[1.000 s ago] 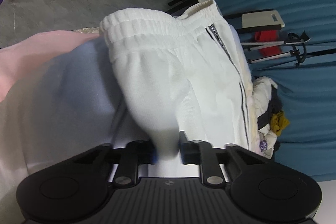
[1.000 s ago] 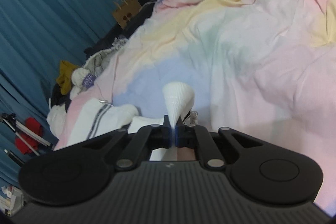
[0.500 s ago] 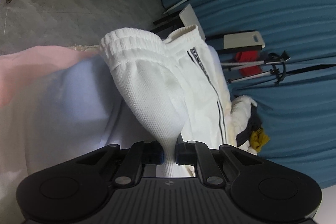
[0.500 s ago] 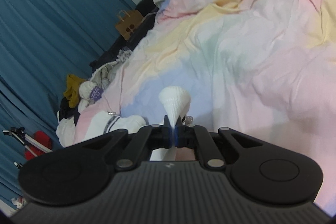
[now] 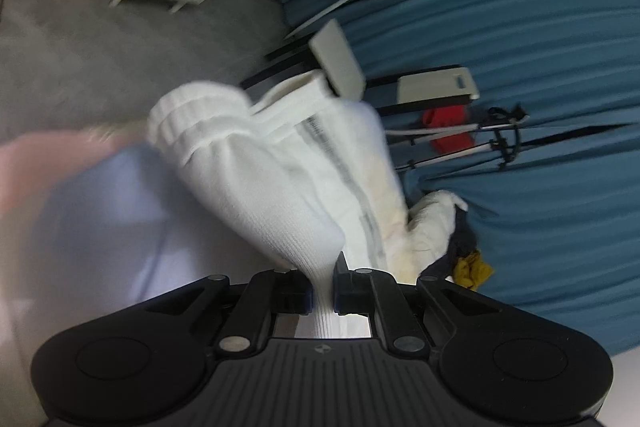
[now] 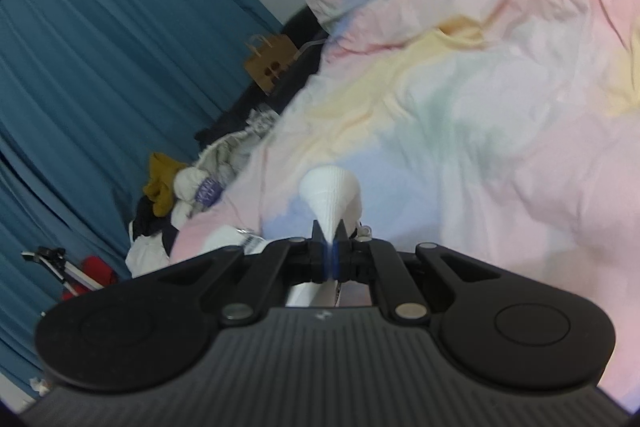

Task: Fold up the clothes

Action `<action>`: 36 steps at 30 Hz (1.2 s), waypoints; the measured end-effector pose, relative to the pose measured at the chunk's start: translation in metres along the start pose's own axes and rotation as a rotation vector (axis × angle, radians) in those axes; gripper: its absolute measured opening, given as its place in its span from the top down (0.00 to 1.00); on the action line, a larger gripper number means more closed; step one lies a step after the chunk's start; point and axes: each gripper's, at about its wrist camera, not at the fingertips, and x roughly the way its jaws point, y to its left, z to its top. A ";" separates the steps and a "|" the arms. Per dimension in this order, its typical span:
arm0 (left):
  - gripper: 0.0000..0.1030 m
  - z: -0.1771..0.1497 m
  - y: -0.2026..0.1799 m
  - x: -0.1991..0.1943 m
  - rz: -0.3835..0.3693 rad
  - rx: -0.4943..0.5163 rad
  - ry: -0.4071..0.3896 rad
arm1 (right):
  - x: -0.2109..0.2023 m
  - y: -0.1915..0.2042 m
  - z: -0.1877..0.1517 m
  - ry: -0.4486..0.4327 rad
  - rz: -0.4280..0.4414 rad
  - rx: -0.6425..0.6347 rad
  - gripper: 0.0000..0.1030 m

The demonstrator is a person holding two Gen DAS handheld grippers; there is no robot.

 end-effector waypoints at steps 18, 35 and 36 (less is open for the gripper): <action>0.91 0.088 -0.126 0.191 0.045 0.060 0.026 | 0.170 0.169 0.010 -0.041 -0.024 -0.319 0.95; 0.71 0.113 -0.100 0.365 0.243 0.111 0.104 | 0.321 0.192 -0.037 0.222 -0.036 -0.364 0.89; 0.59 0.111 -0.101 0.361 0.226 0.124 0.100 | 0.316 0.189 -0.031 0.238 -0.008 -0.334 0.87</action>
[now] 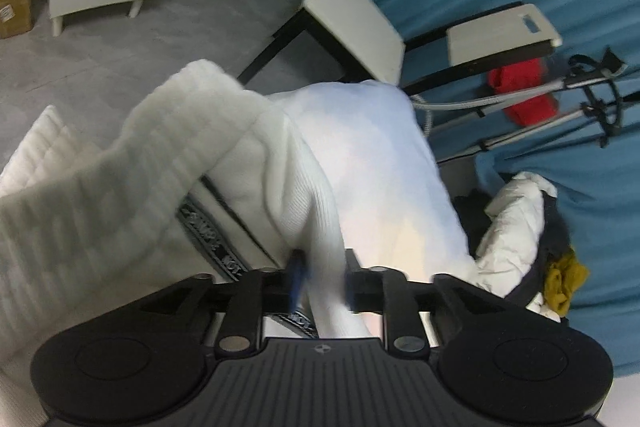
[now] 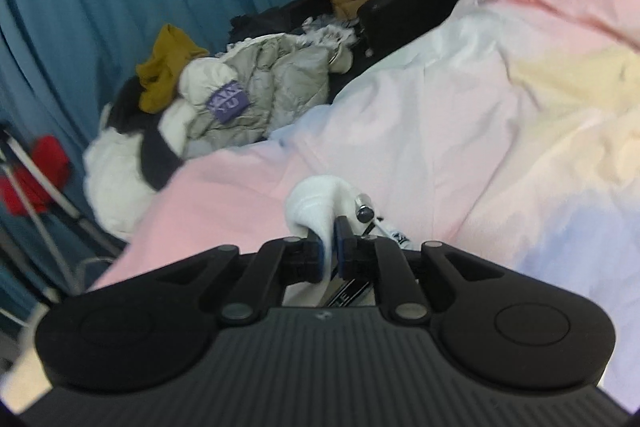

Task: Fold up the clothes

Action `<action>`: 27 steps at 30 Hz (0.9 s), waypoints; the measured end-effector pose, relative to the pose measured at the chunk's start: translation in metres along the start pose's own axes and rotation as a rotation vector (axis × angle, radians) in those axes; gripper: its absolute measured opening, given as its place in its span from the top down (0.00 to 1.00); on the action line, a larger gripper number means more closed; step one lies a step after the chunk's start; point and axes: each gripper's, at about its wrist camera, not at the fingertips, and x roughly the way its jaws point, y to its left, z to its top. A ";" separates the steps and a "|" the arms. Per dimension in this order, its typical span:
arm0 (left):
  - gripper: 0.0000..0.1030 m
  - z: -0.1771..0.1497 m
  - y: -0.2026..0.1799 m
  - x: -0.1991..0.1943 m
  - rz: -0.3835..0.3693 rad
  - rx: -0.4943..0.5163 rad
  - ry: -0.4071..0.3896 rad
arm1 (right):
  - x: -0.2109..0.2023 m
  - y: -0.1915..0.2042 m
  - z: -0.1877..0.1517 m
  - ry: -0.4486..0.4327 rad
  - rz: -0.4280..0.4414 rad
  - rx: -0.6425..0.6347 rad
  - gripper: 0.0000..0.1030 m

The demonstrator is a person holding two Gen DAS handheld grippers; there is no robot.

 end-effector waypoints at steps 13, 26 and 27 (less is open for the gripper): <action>0.16 -0.114 0.048 -0.099 -0.311 0.033 -0.025 | -0.132 -0.124 -0.047 -0.062 0.218 0.411 0.37; 0.07 -0.167 0.108 -0.064 -0.377 -0.153 0.045 | -0.085 -0.151 -0.119 0.209 0.429 0.488 0.37; 0.07 -0.168 0.115 -0.059 -0.348 -0.173 0.047 | -0.078 -0.147 -0.119 0.203 0.441 0.502 0.39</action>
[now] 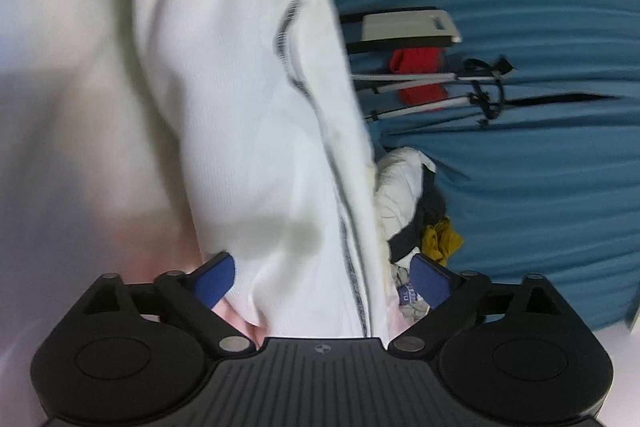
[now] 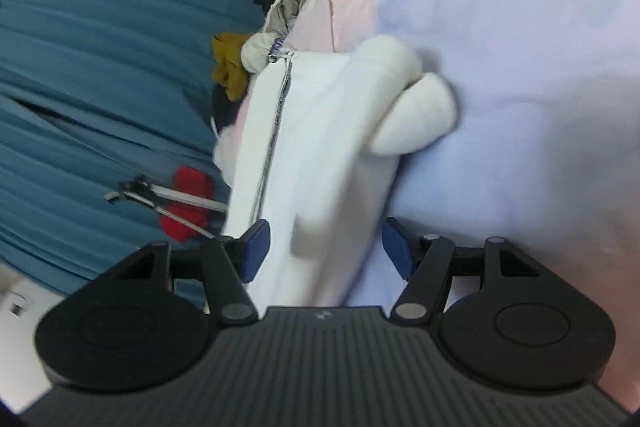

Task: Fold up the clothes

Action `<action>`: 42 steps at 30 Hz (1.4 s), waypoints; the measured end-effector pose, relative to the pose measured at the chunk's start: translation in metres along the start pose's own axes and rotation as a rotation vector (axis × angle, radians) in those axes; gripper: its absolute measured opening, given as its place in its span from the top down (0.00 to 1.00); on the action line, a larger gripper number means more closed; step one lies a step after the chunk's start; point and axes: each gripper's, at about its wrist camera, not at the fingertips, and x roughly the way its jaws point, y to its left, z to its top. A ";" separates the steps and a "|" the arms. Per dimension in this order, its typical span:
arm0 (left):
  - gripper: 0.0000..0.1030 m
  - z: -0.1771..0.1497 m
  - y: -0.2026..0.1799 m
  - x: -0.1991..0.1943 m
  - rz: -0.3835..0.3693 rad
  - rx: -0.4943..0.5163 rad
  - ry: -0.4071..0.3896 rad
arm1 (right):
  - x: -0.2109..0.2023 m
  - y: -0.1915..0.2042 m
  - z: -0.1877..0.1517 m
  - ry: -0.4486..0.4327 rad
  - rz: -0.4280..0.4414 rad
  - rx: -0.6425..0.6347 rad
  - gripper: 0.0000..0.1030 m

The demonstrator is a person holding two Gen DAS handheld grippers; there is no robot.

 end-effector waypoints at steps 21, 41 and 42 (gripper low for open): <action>0.10 0.008 0.011 -0.019 0.074 0.024 -0.160 | 0.032 0.014 0.014 -0.263 -0.137 -0.212 0.87; 0.85 0.094 0.009 -0.011 0.156 -0.037 -0.364 | 0.000 0.020 0.007 -0.287 -0.124 -0.177 0.91; 0.87 0.097 0.006 -0.022 0.152 -0.040 -0.355 | -0.005 0.020 0.007 -0.285 -0.116 -0.172 0.91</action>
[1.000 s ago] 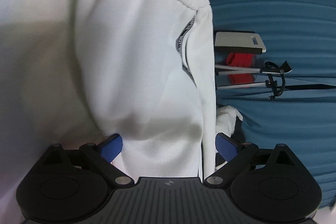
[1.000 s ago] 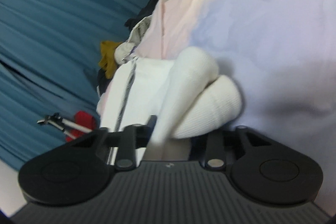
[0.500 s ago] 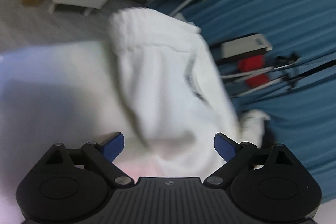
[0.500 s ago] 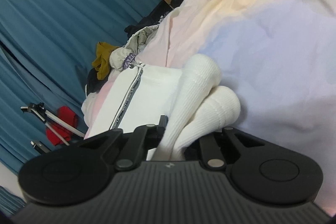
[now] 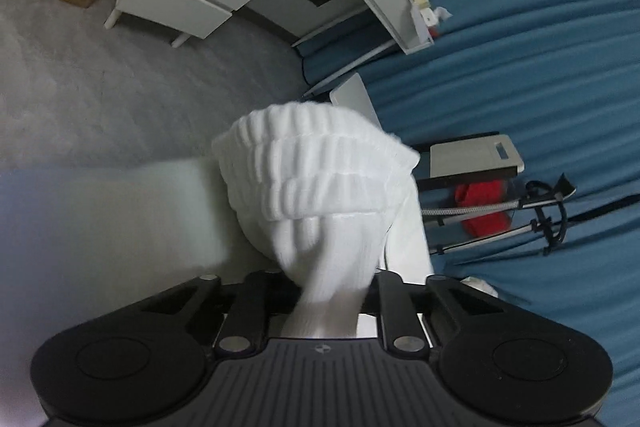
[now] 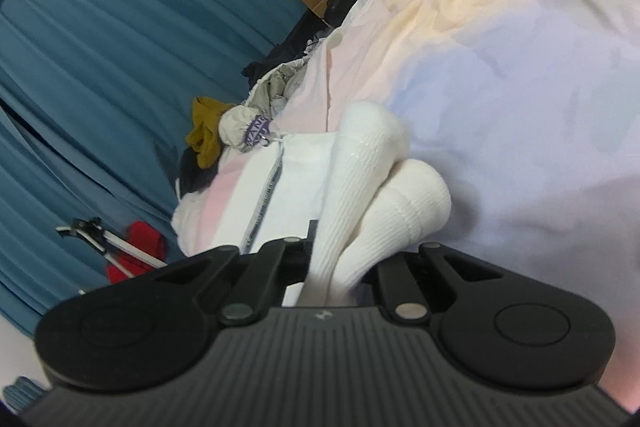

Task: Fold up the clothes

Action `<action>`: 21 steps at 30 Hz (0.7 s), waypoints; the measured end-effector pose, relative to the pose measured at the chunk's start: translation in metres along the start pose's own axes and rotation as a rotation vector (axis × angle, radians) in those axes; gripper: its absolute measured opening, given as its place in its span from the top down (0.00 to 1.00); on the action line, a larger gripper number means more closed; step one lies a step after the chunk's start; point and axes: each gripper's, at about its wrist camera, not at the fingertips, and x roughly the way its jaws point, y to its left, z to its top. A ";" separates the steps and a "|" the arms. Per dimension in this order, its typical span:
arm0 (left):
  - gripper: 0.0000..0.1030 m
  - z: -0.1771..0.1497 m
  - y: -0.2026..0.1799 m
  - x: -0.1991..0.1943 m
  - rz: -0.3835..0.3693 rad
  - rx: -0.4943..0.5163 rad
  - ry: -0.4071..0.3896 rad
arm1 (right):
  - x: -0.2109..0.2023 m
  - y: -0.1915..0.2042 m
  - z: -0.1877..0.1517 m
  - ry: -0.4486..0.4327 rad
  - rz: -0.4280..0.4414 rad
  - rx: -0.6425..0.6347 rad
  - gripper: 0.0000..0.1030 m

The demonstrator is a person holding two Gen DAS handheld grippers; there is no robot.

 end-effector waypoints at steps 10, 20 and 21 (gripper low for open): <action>0.88 0.043 -0.049 -0.102 0.060 0.209 0.033 | -0.069 -0.018 0.016 0.074 0.041 0.112 0.92; 0.75 0.018 0.021 -0.121 0.070 0.422 0.059 | -0.075 -0.047 0.003 0.210 -0.107 -0.038 0.92; 0.72 0.015 0.025 -0.123 0.073 0.431 0.065 | -0.076 -0.047 0.003 0.208 -0.102 -0.036 0.92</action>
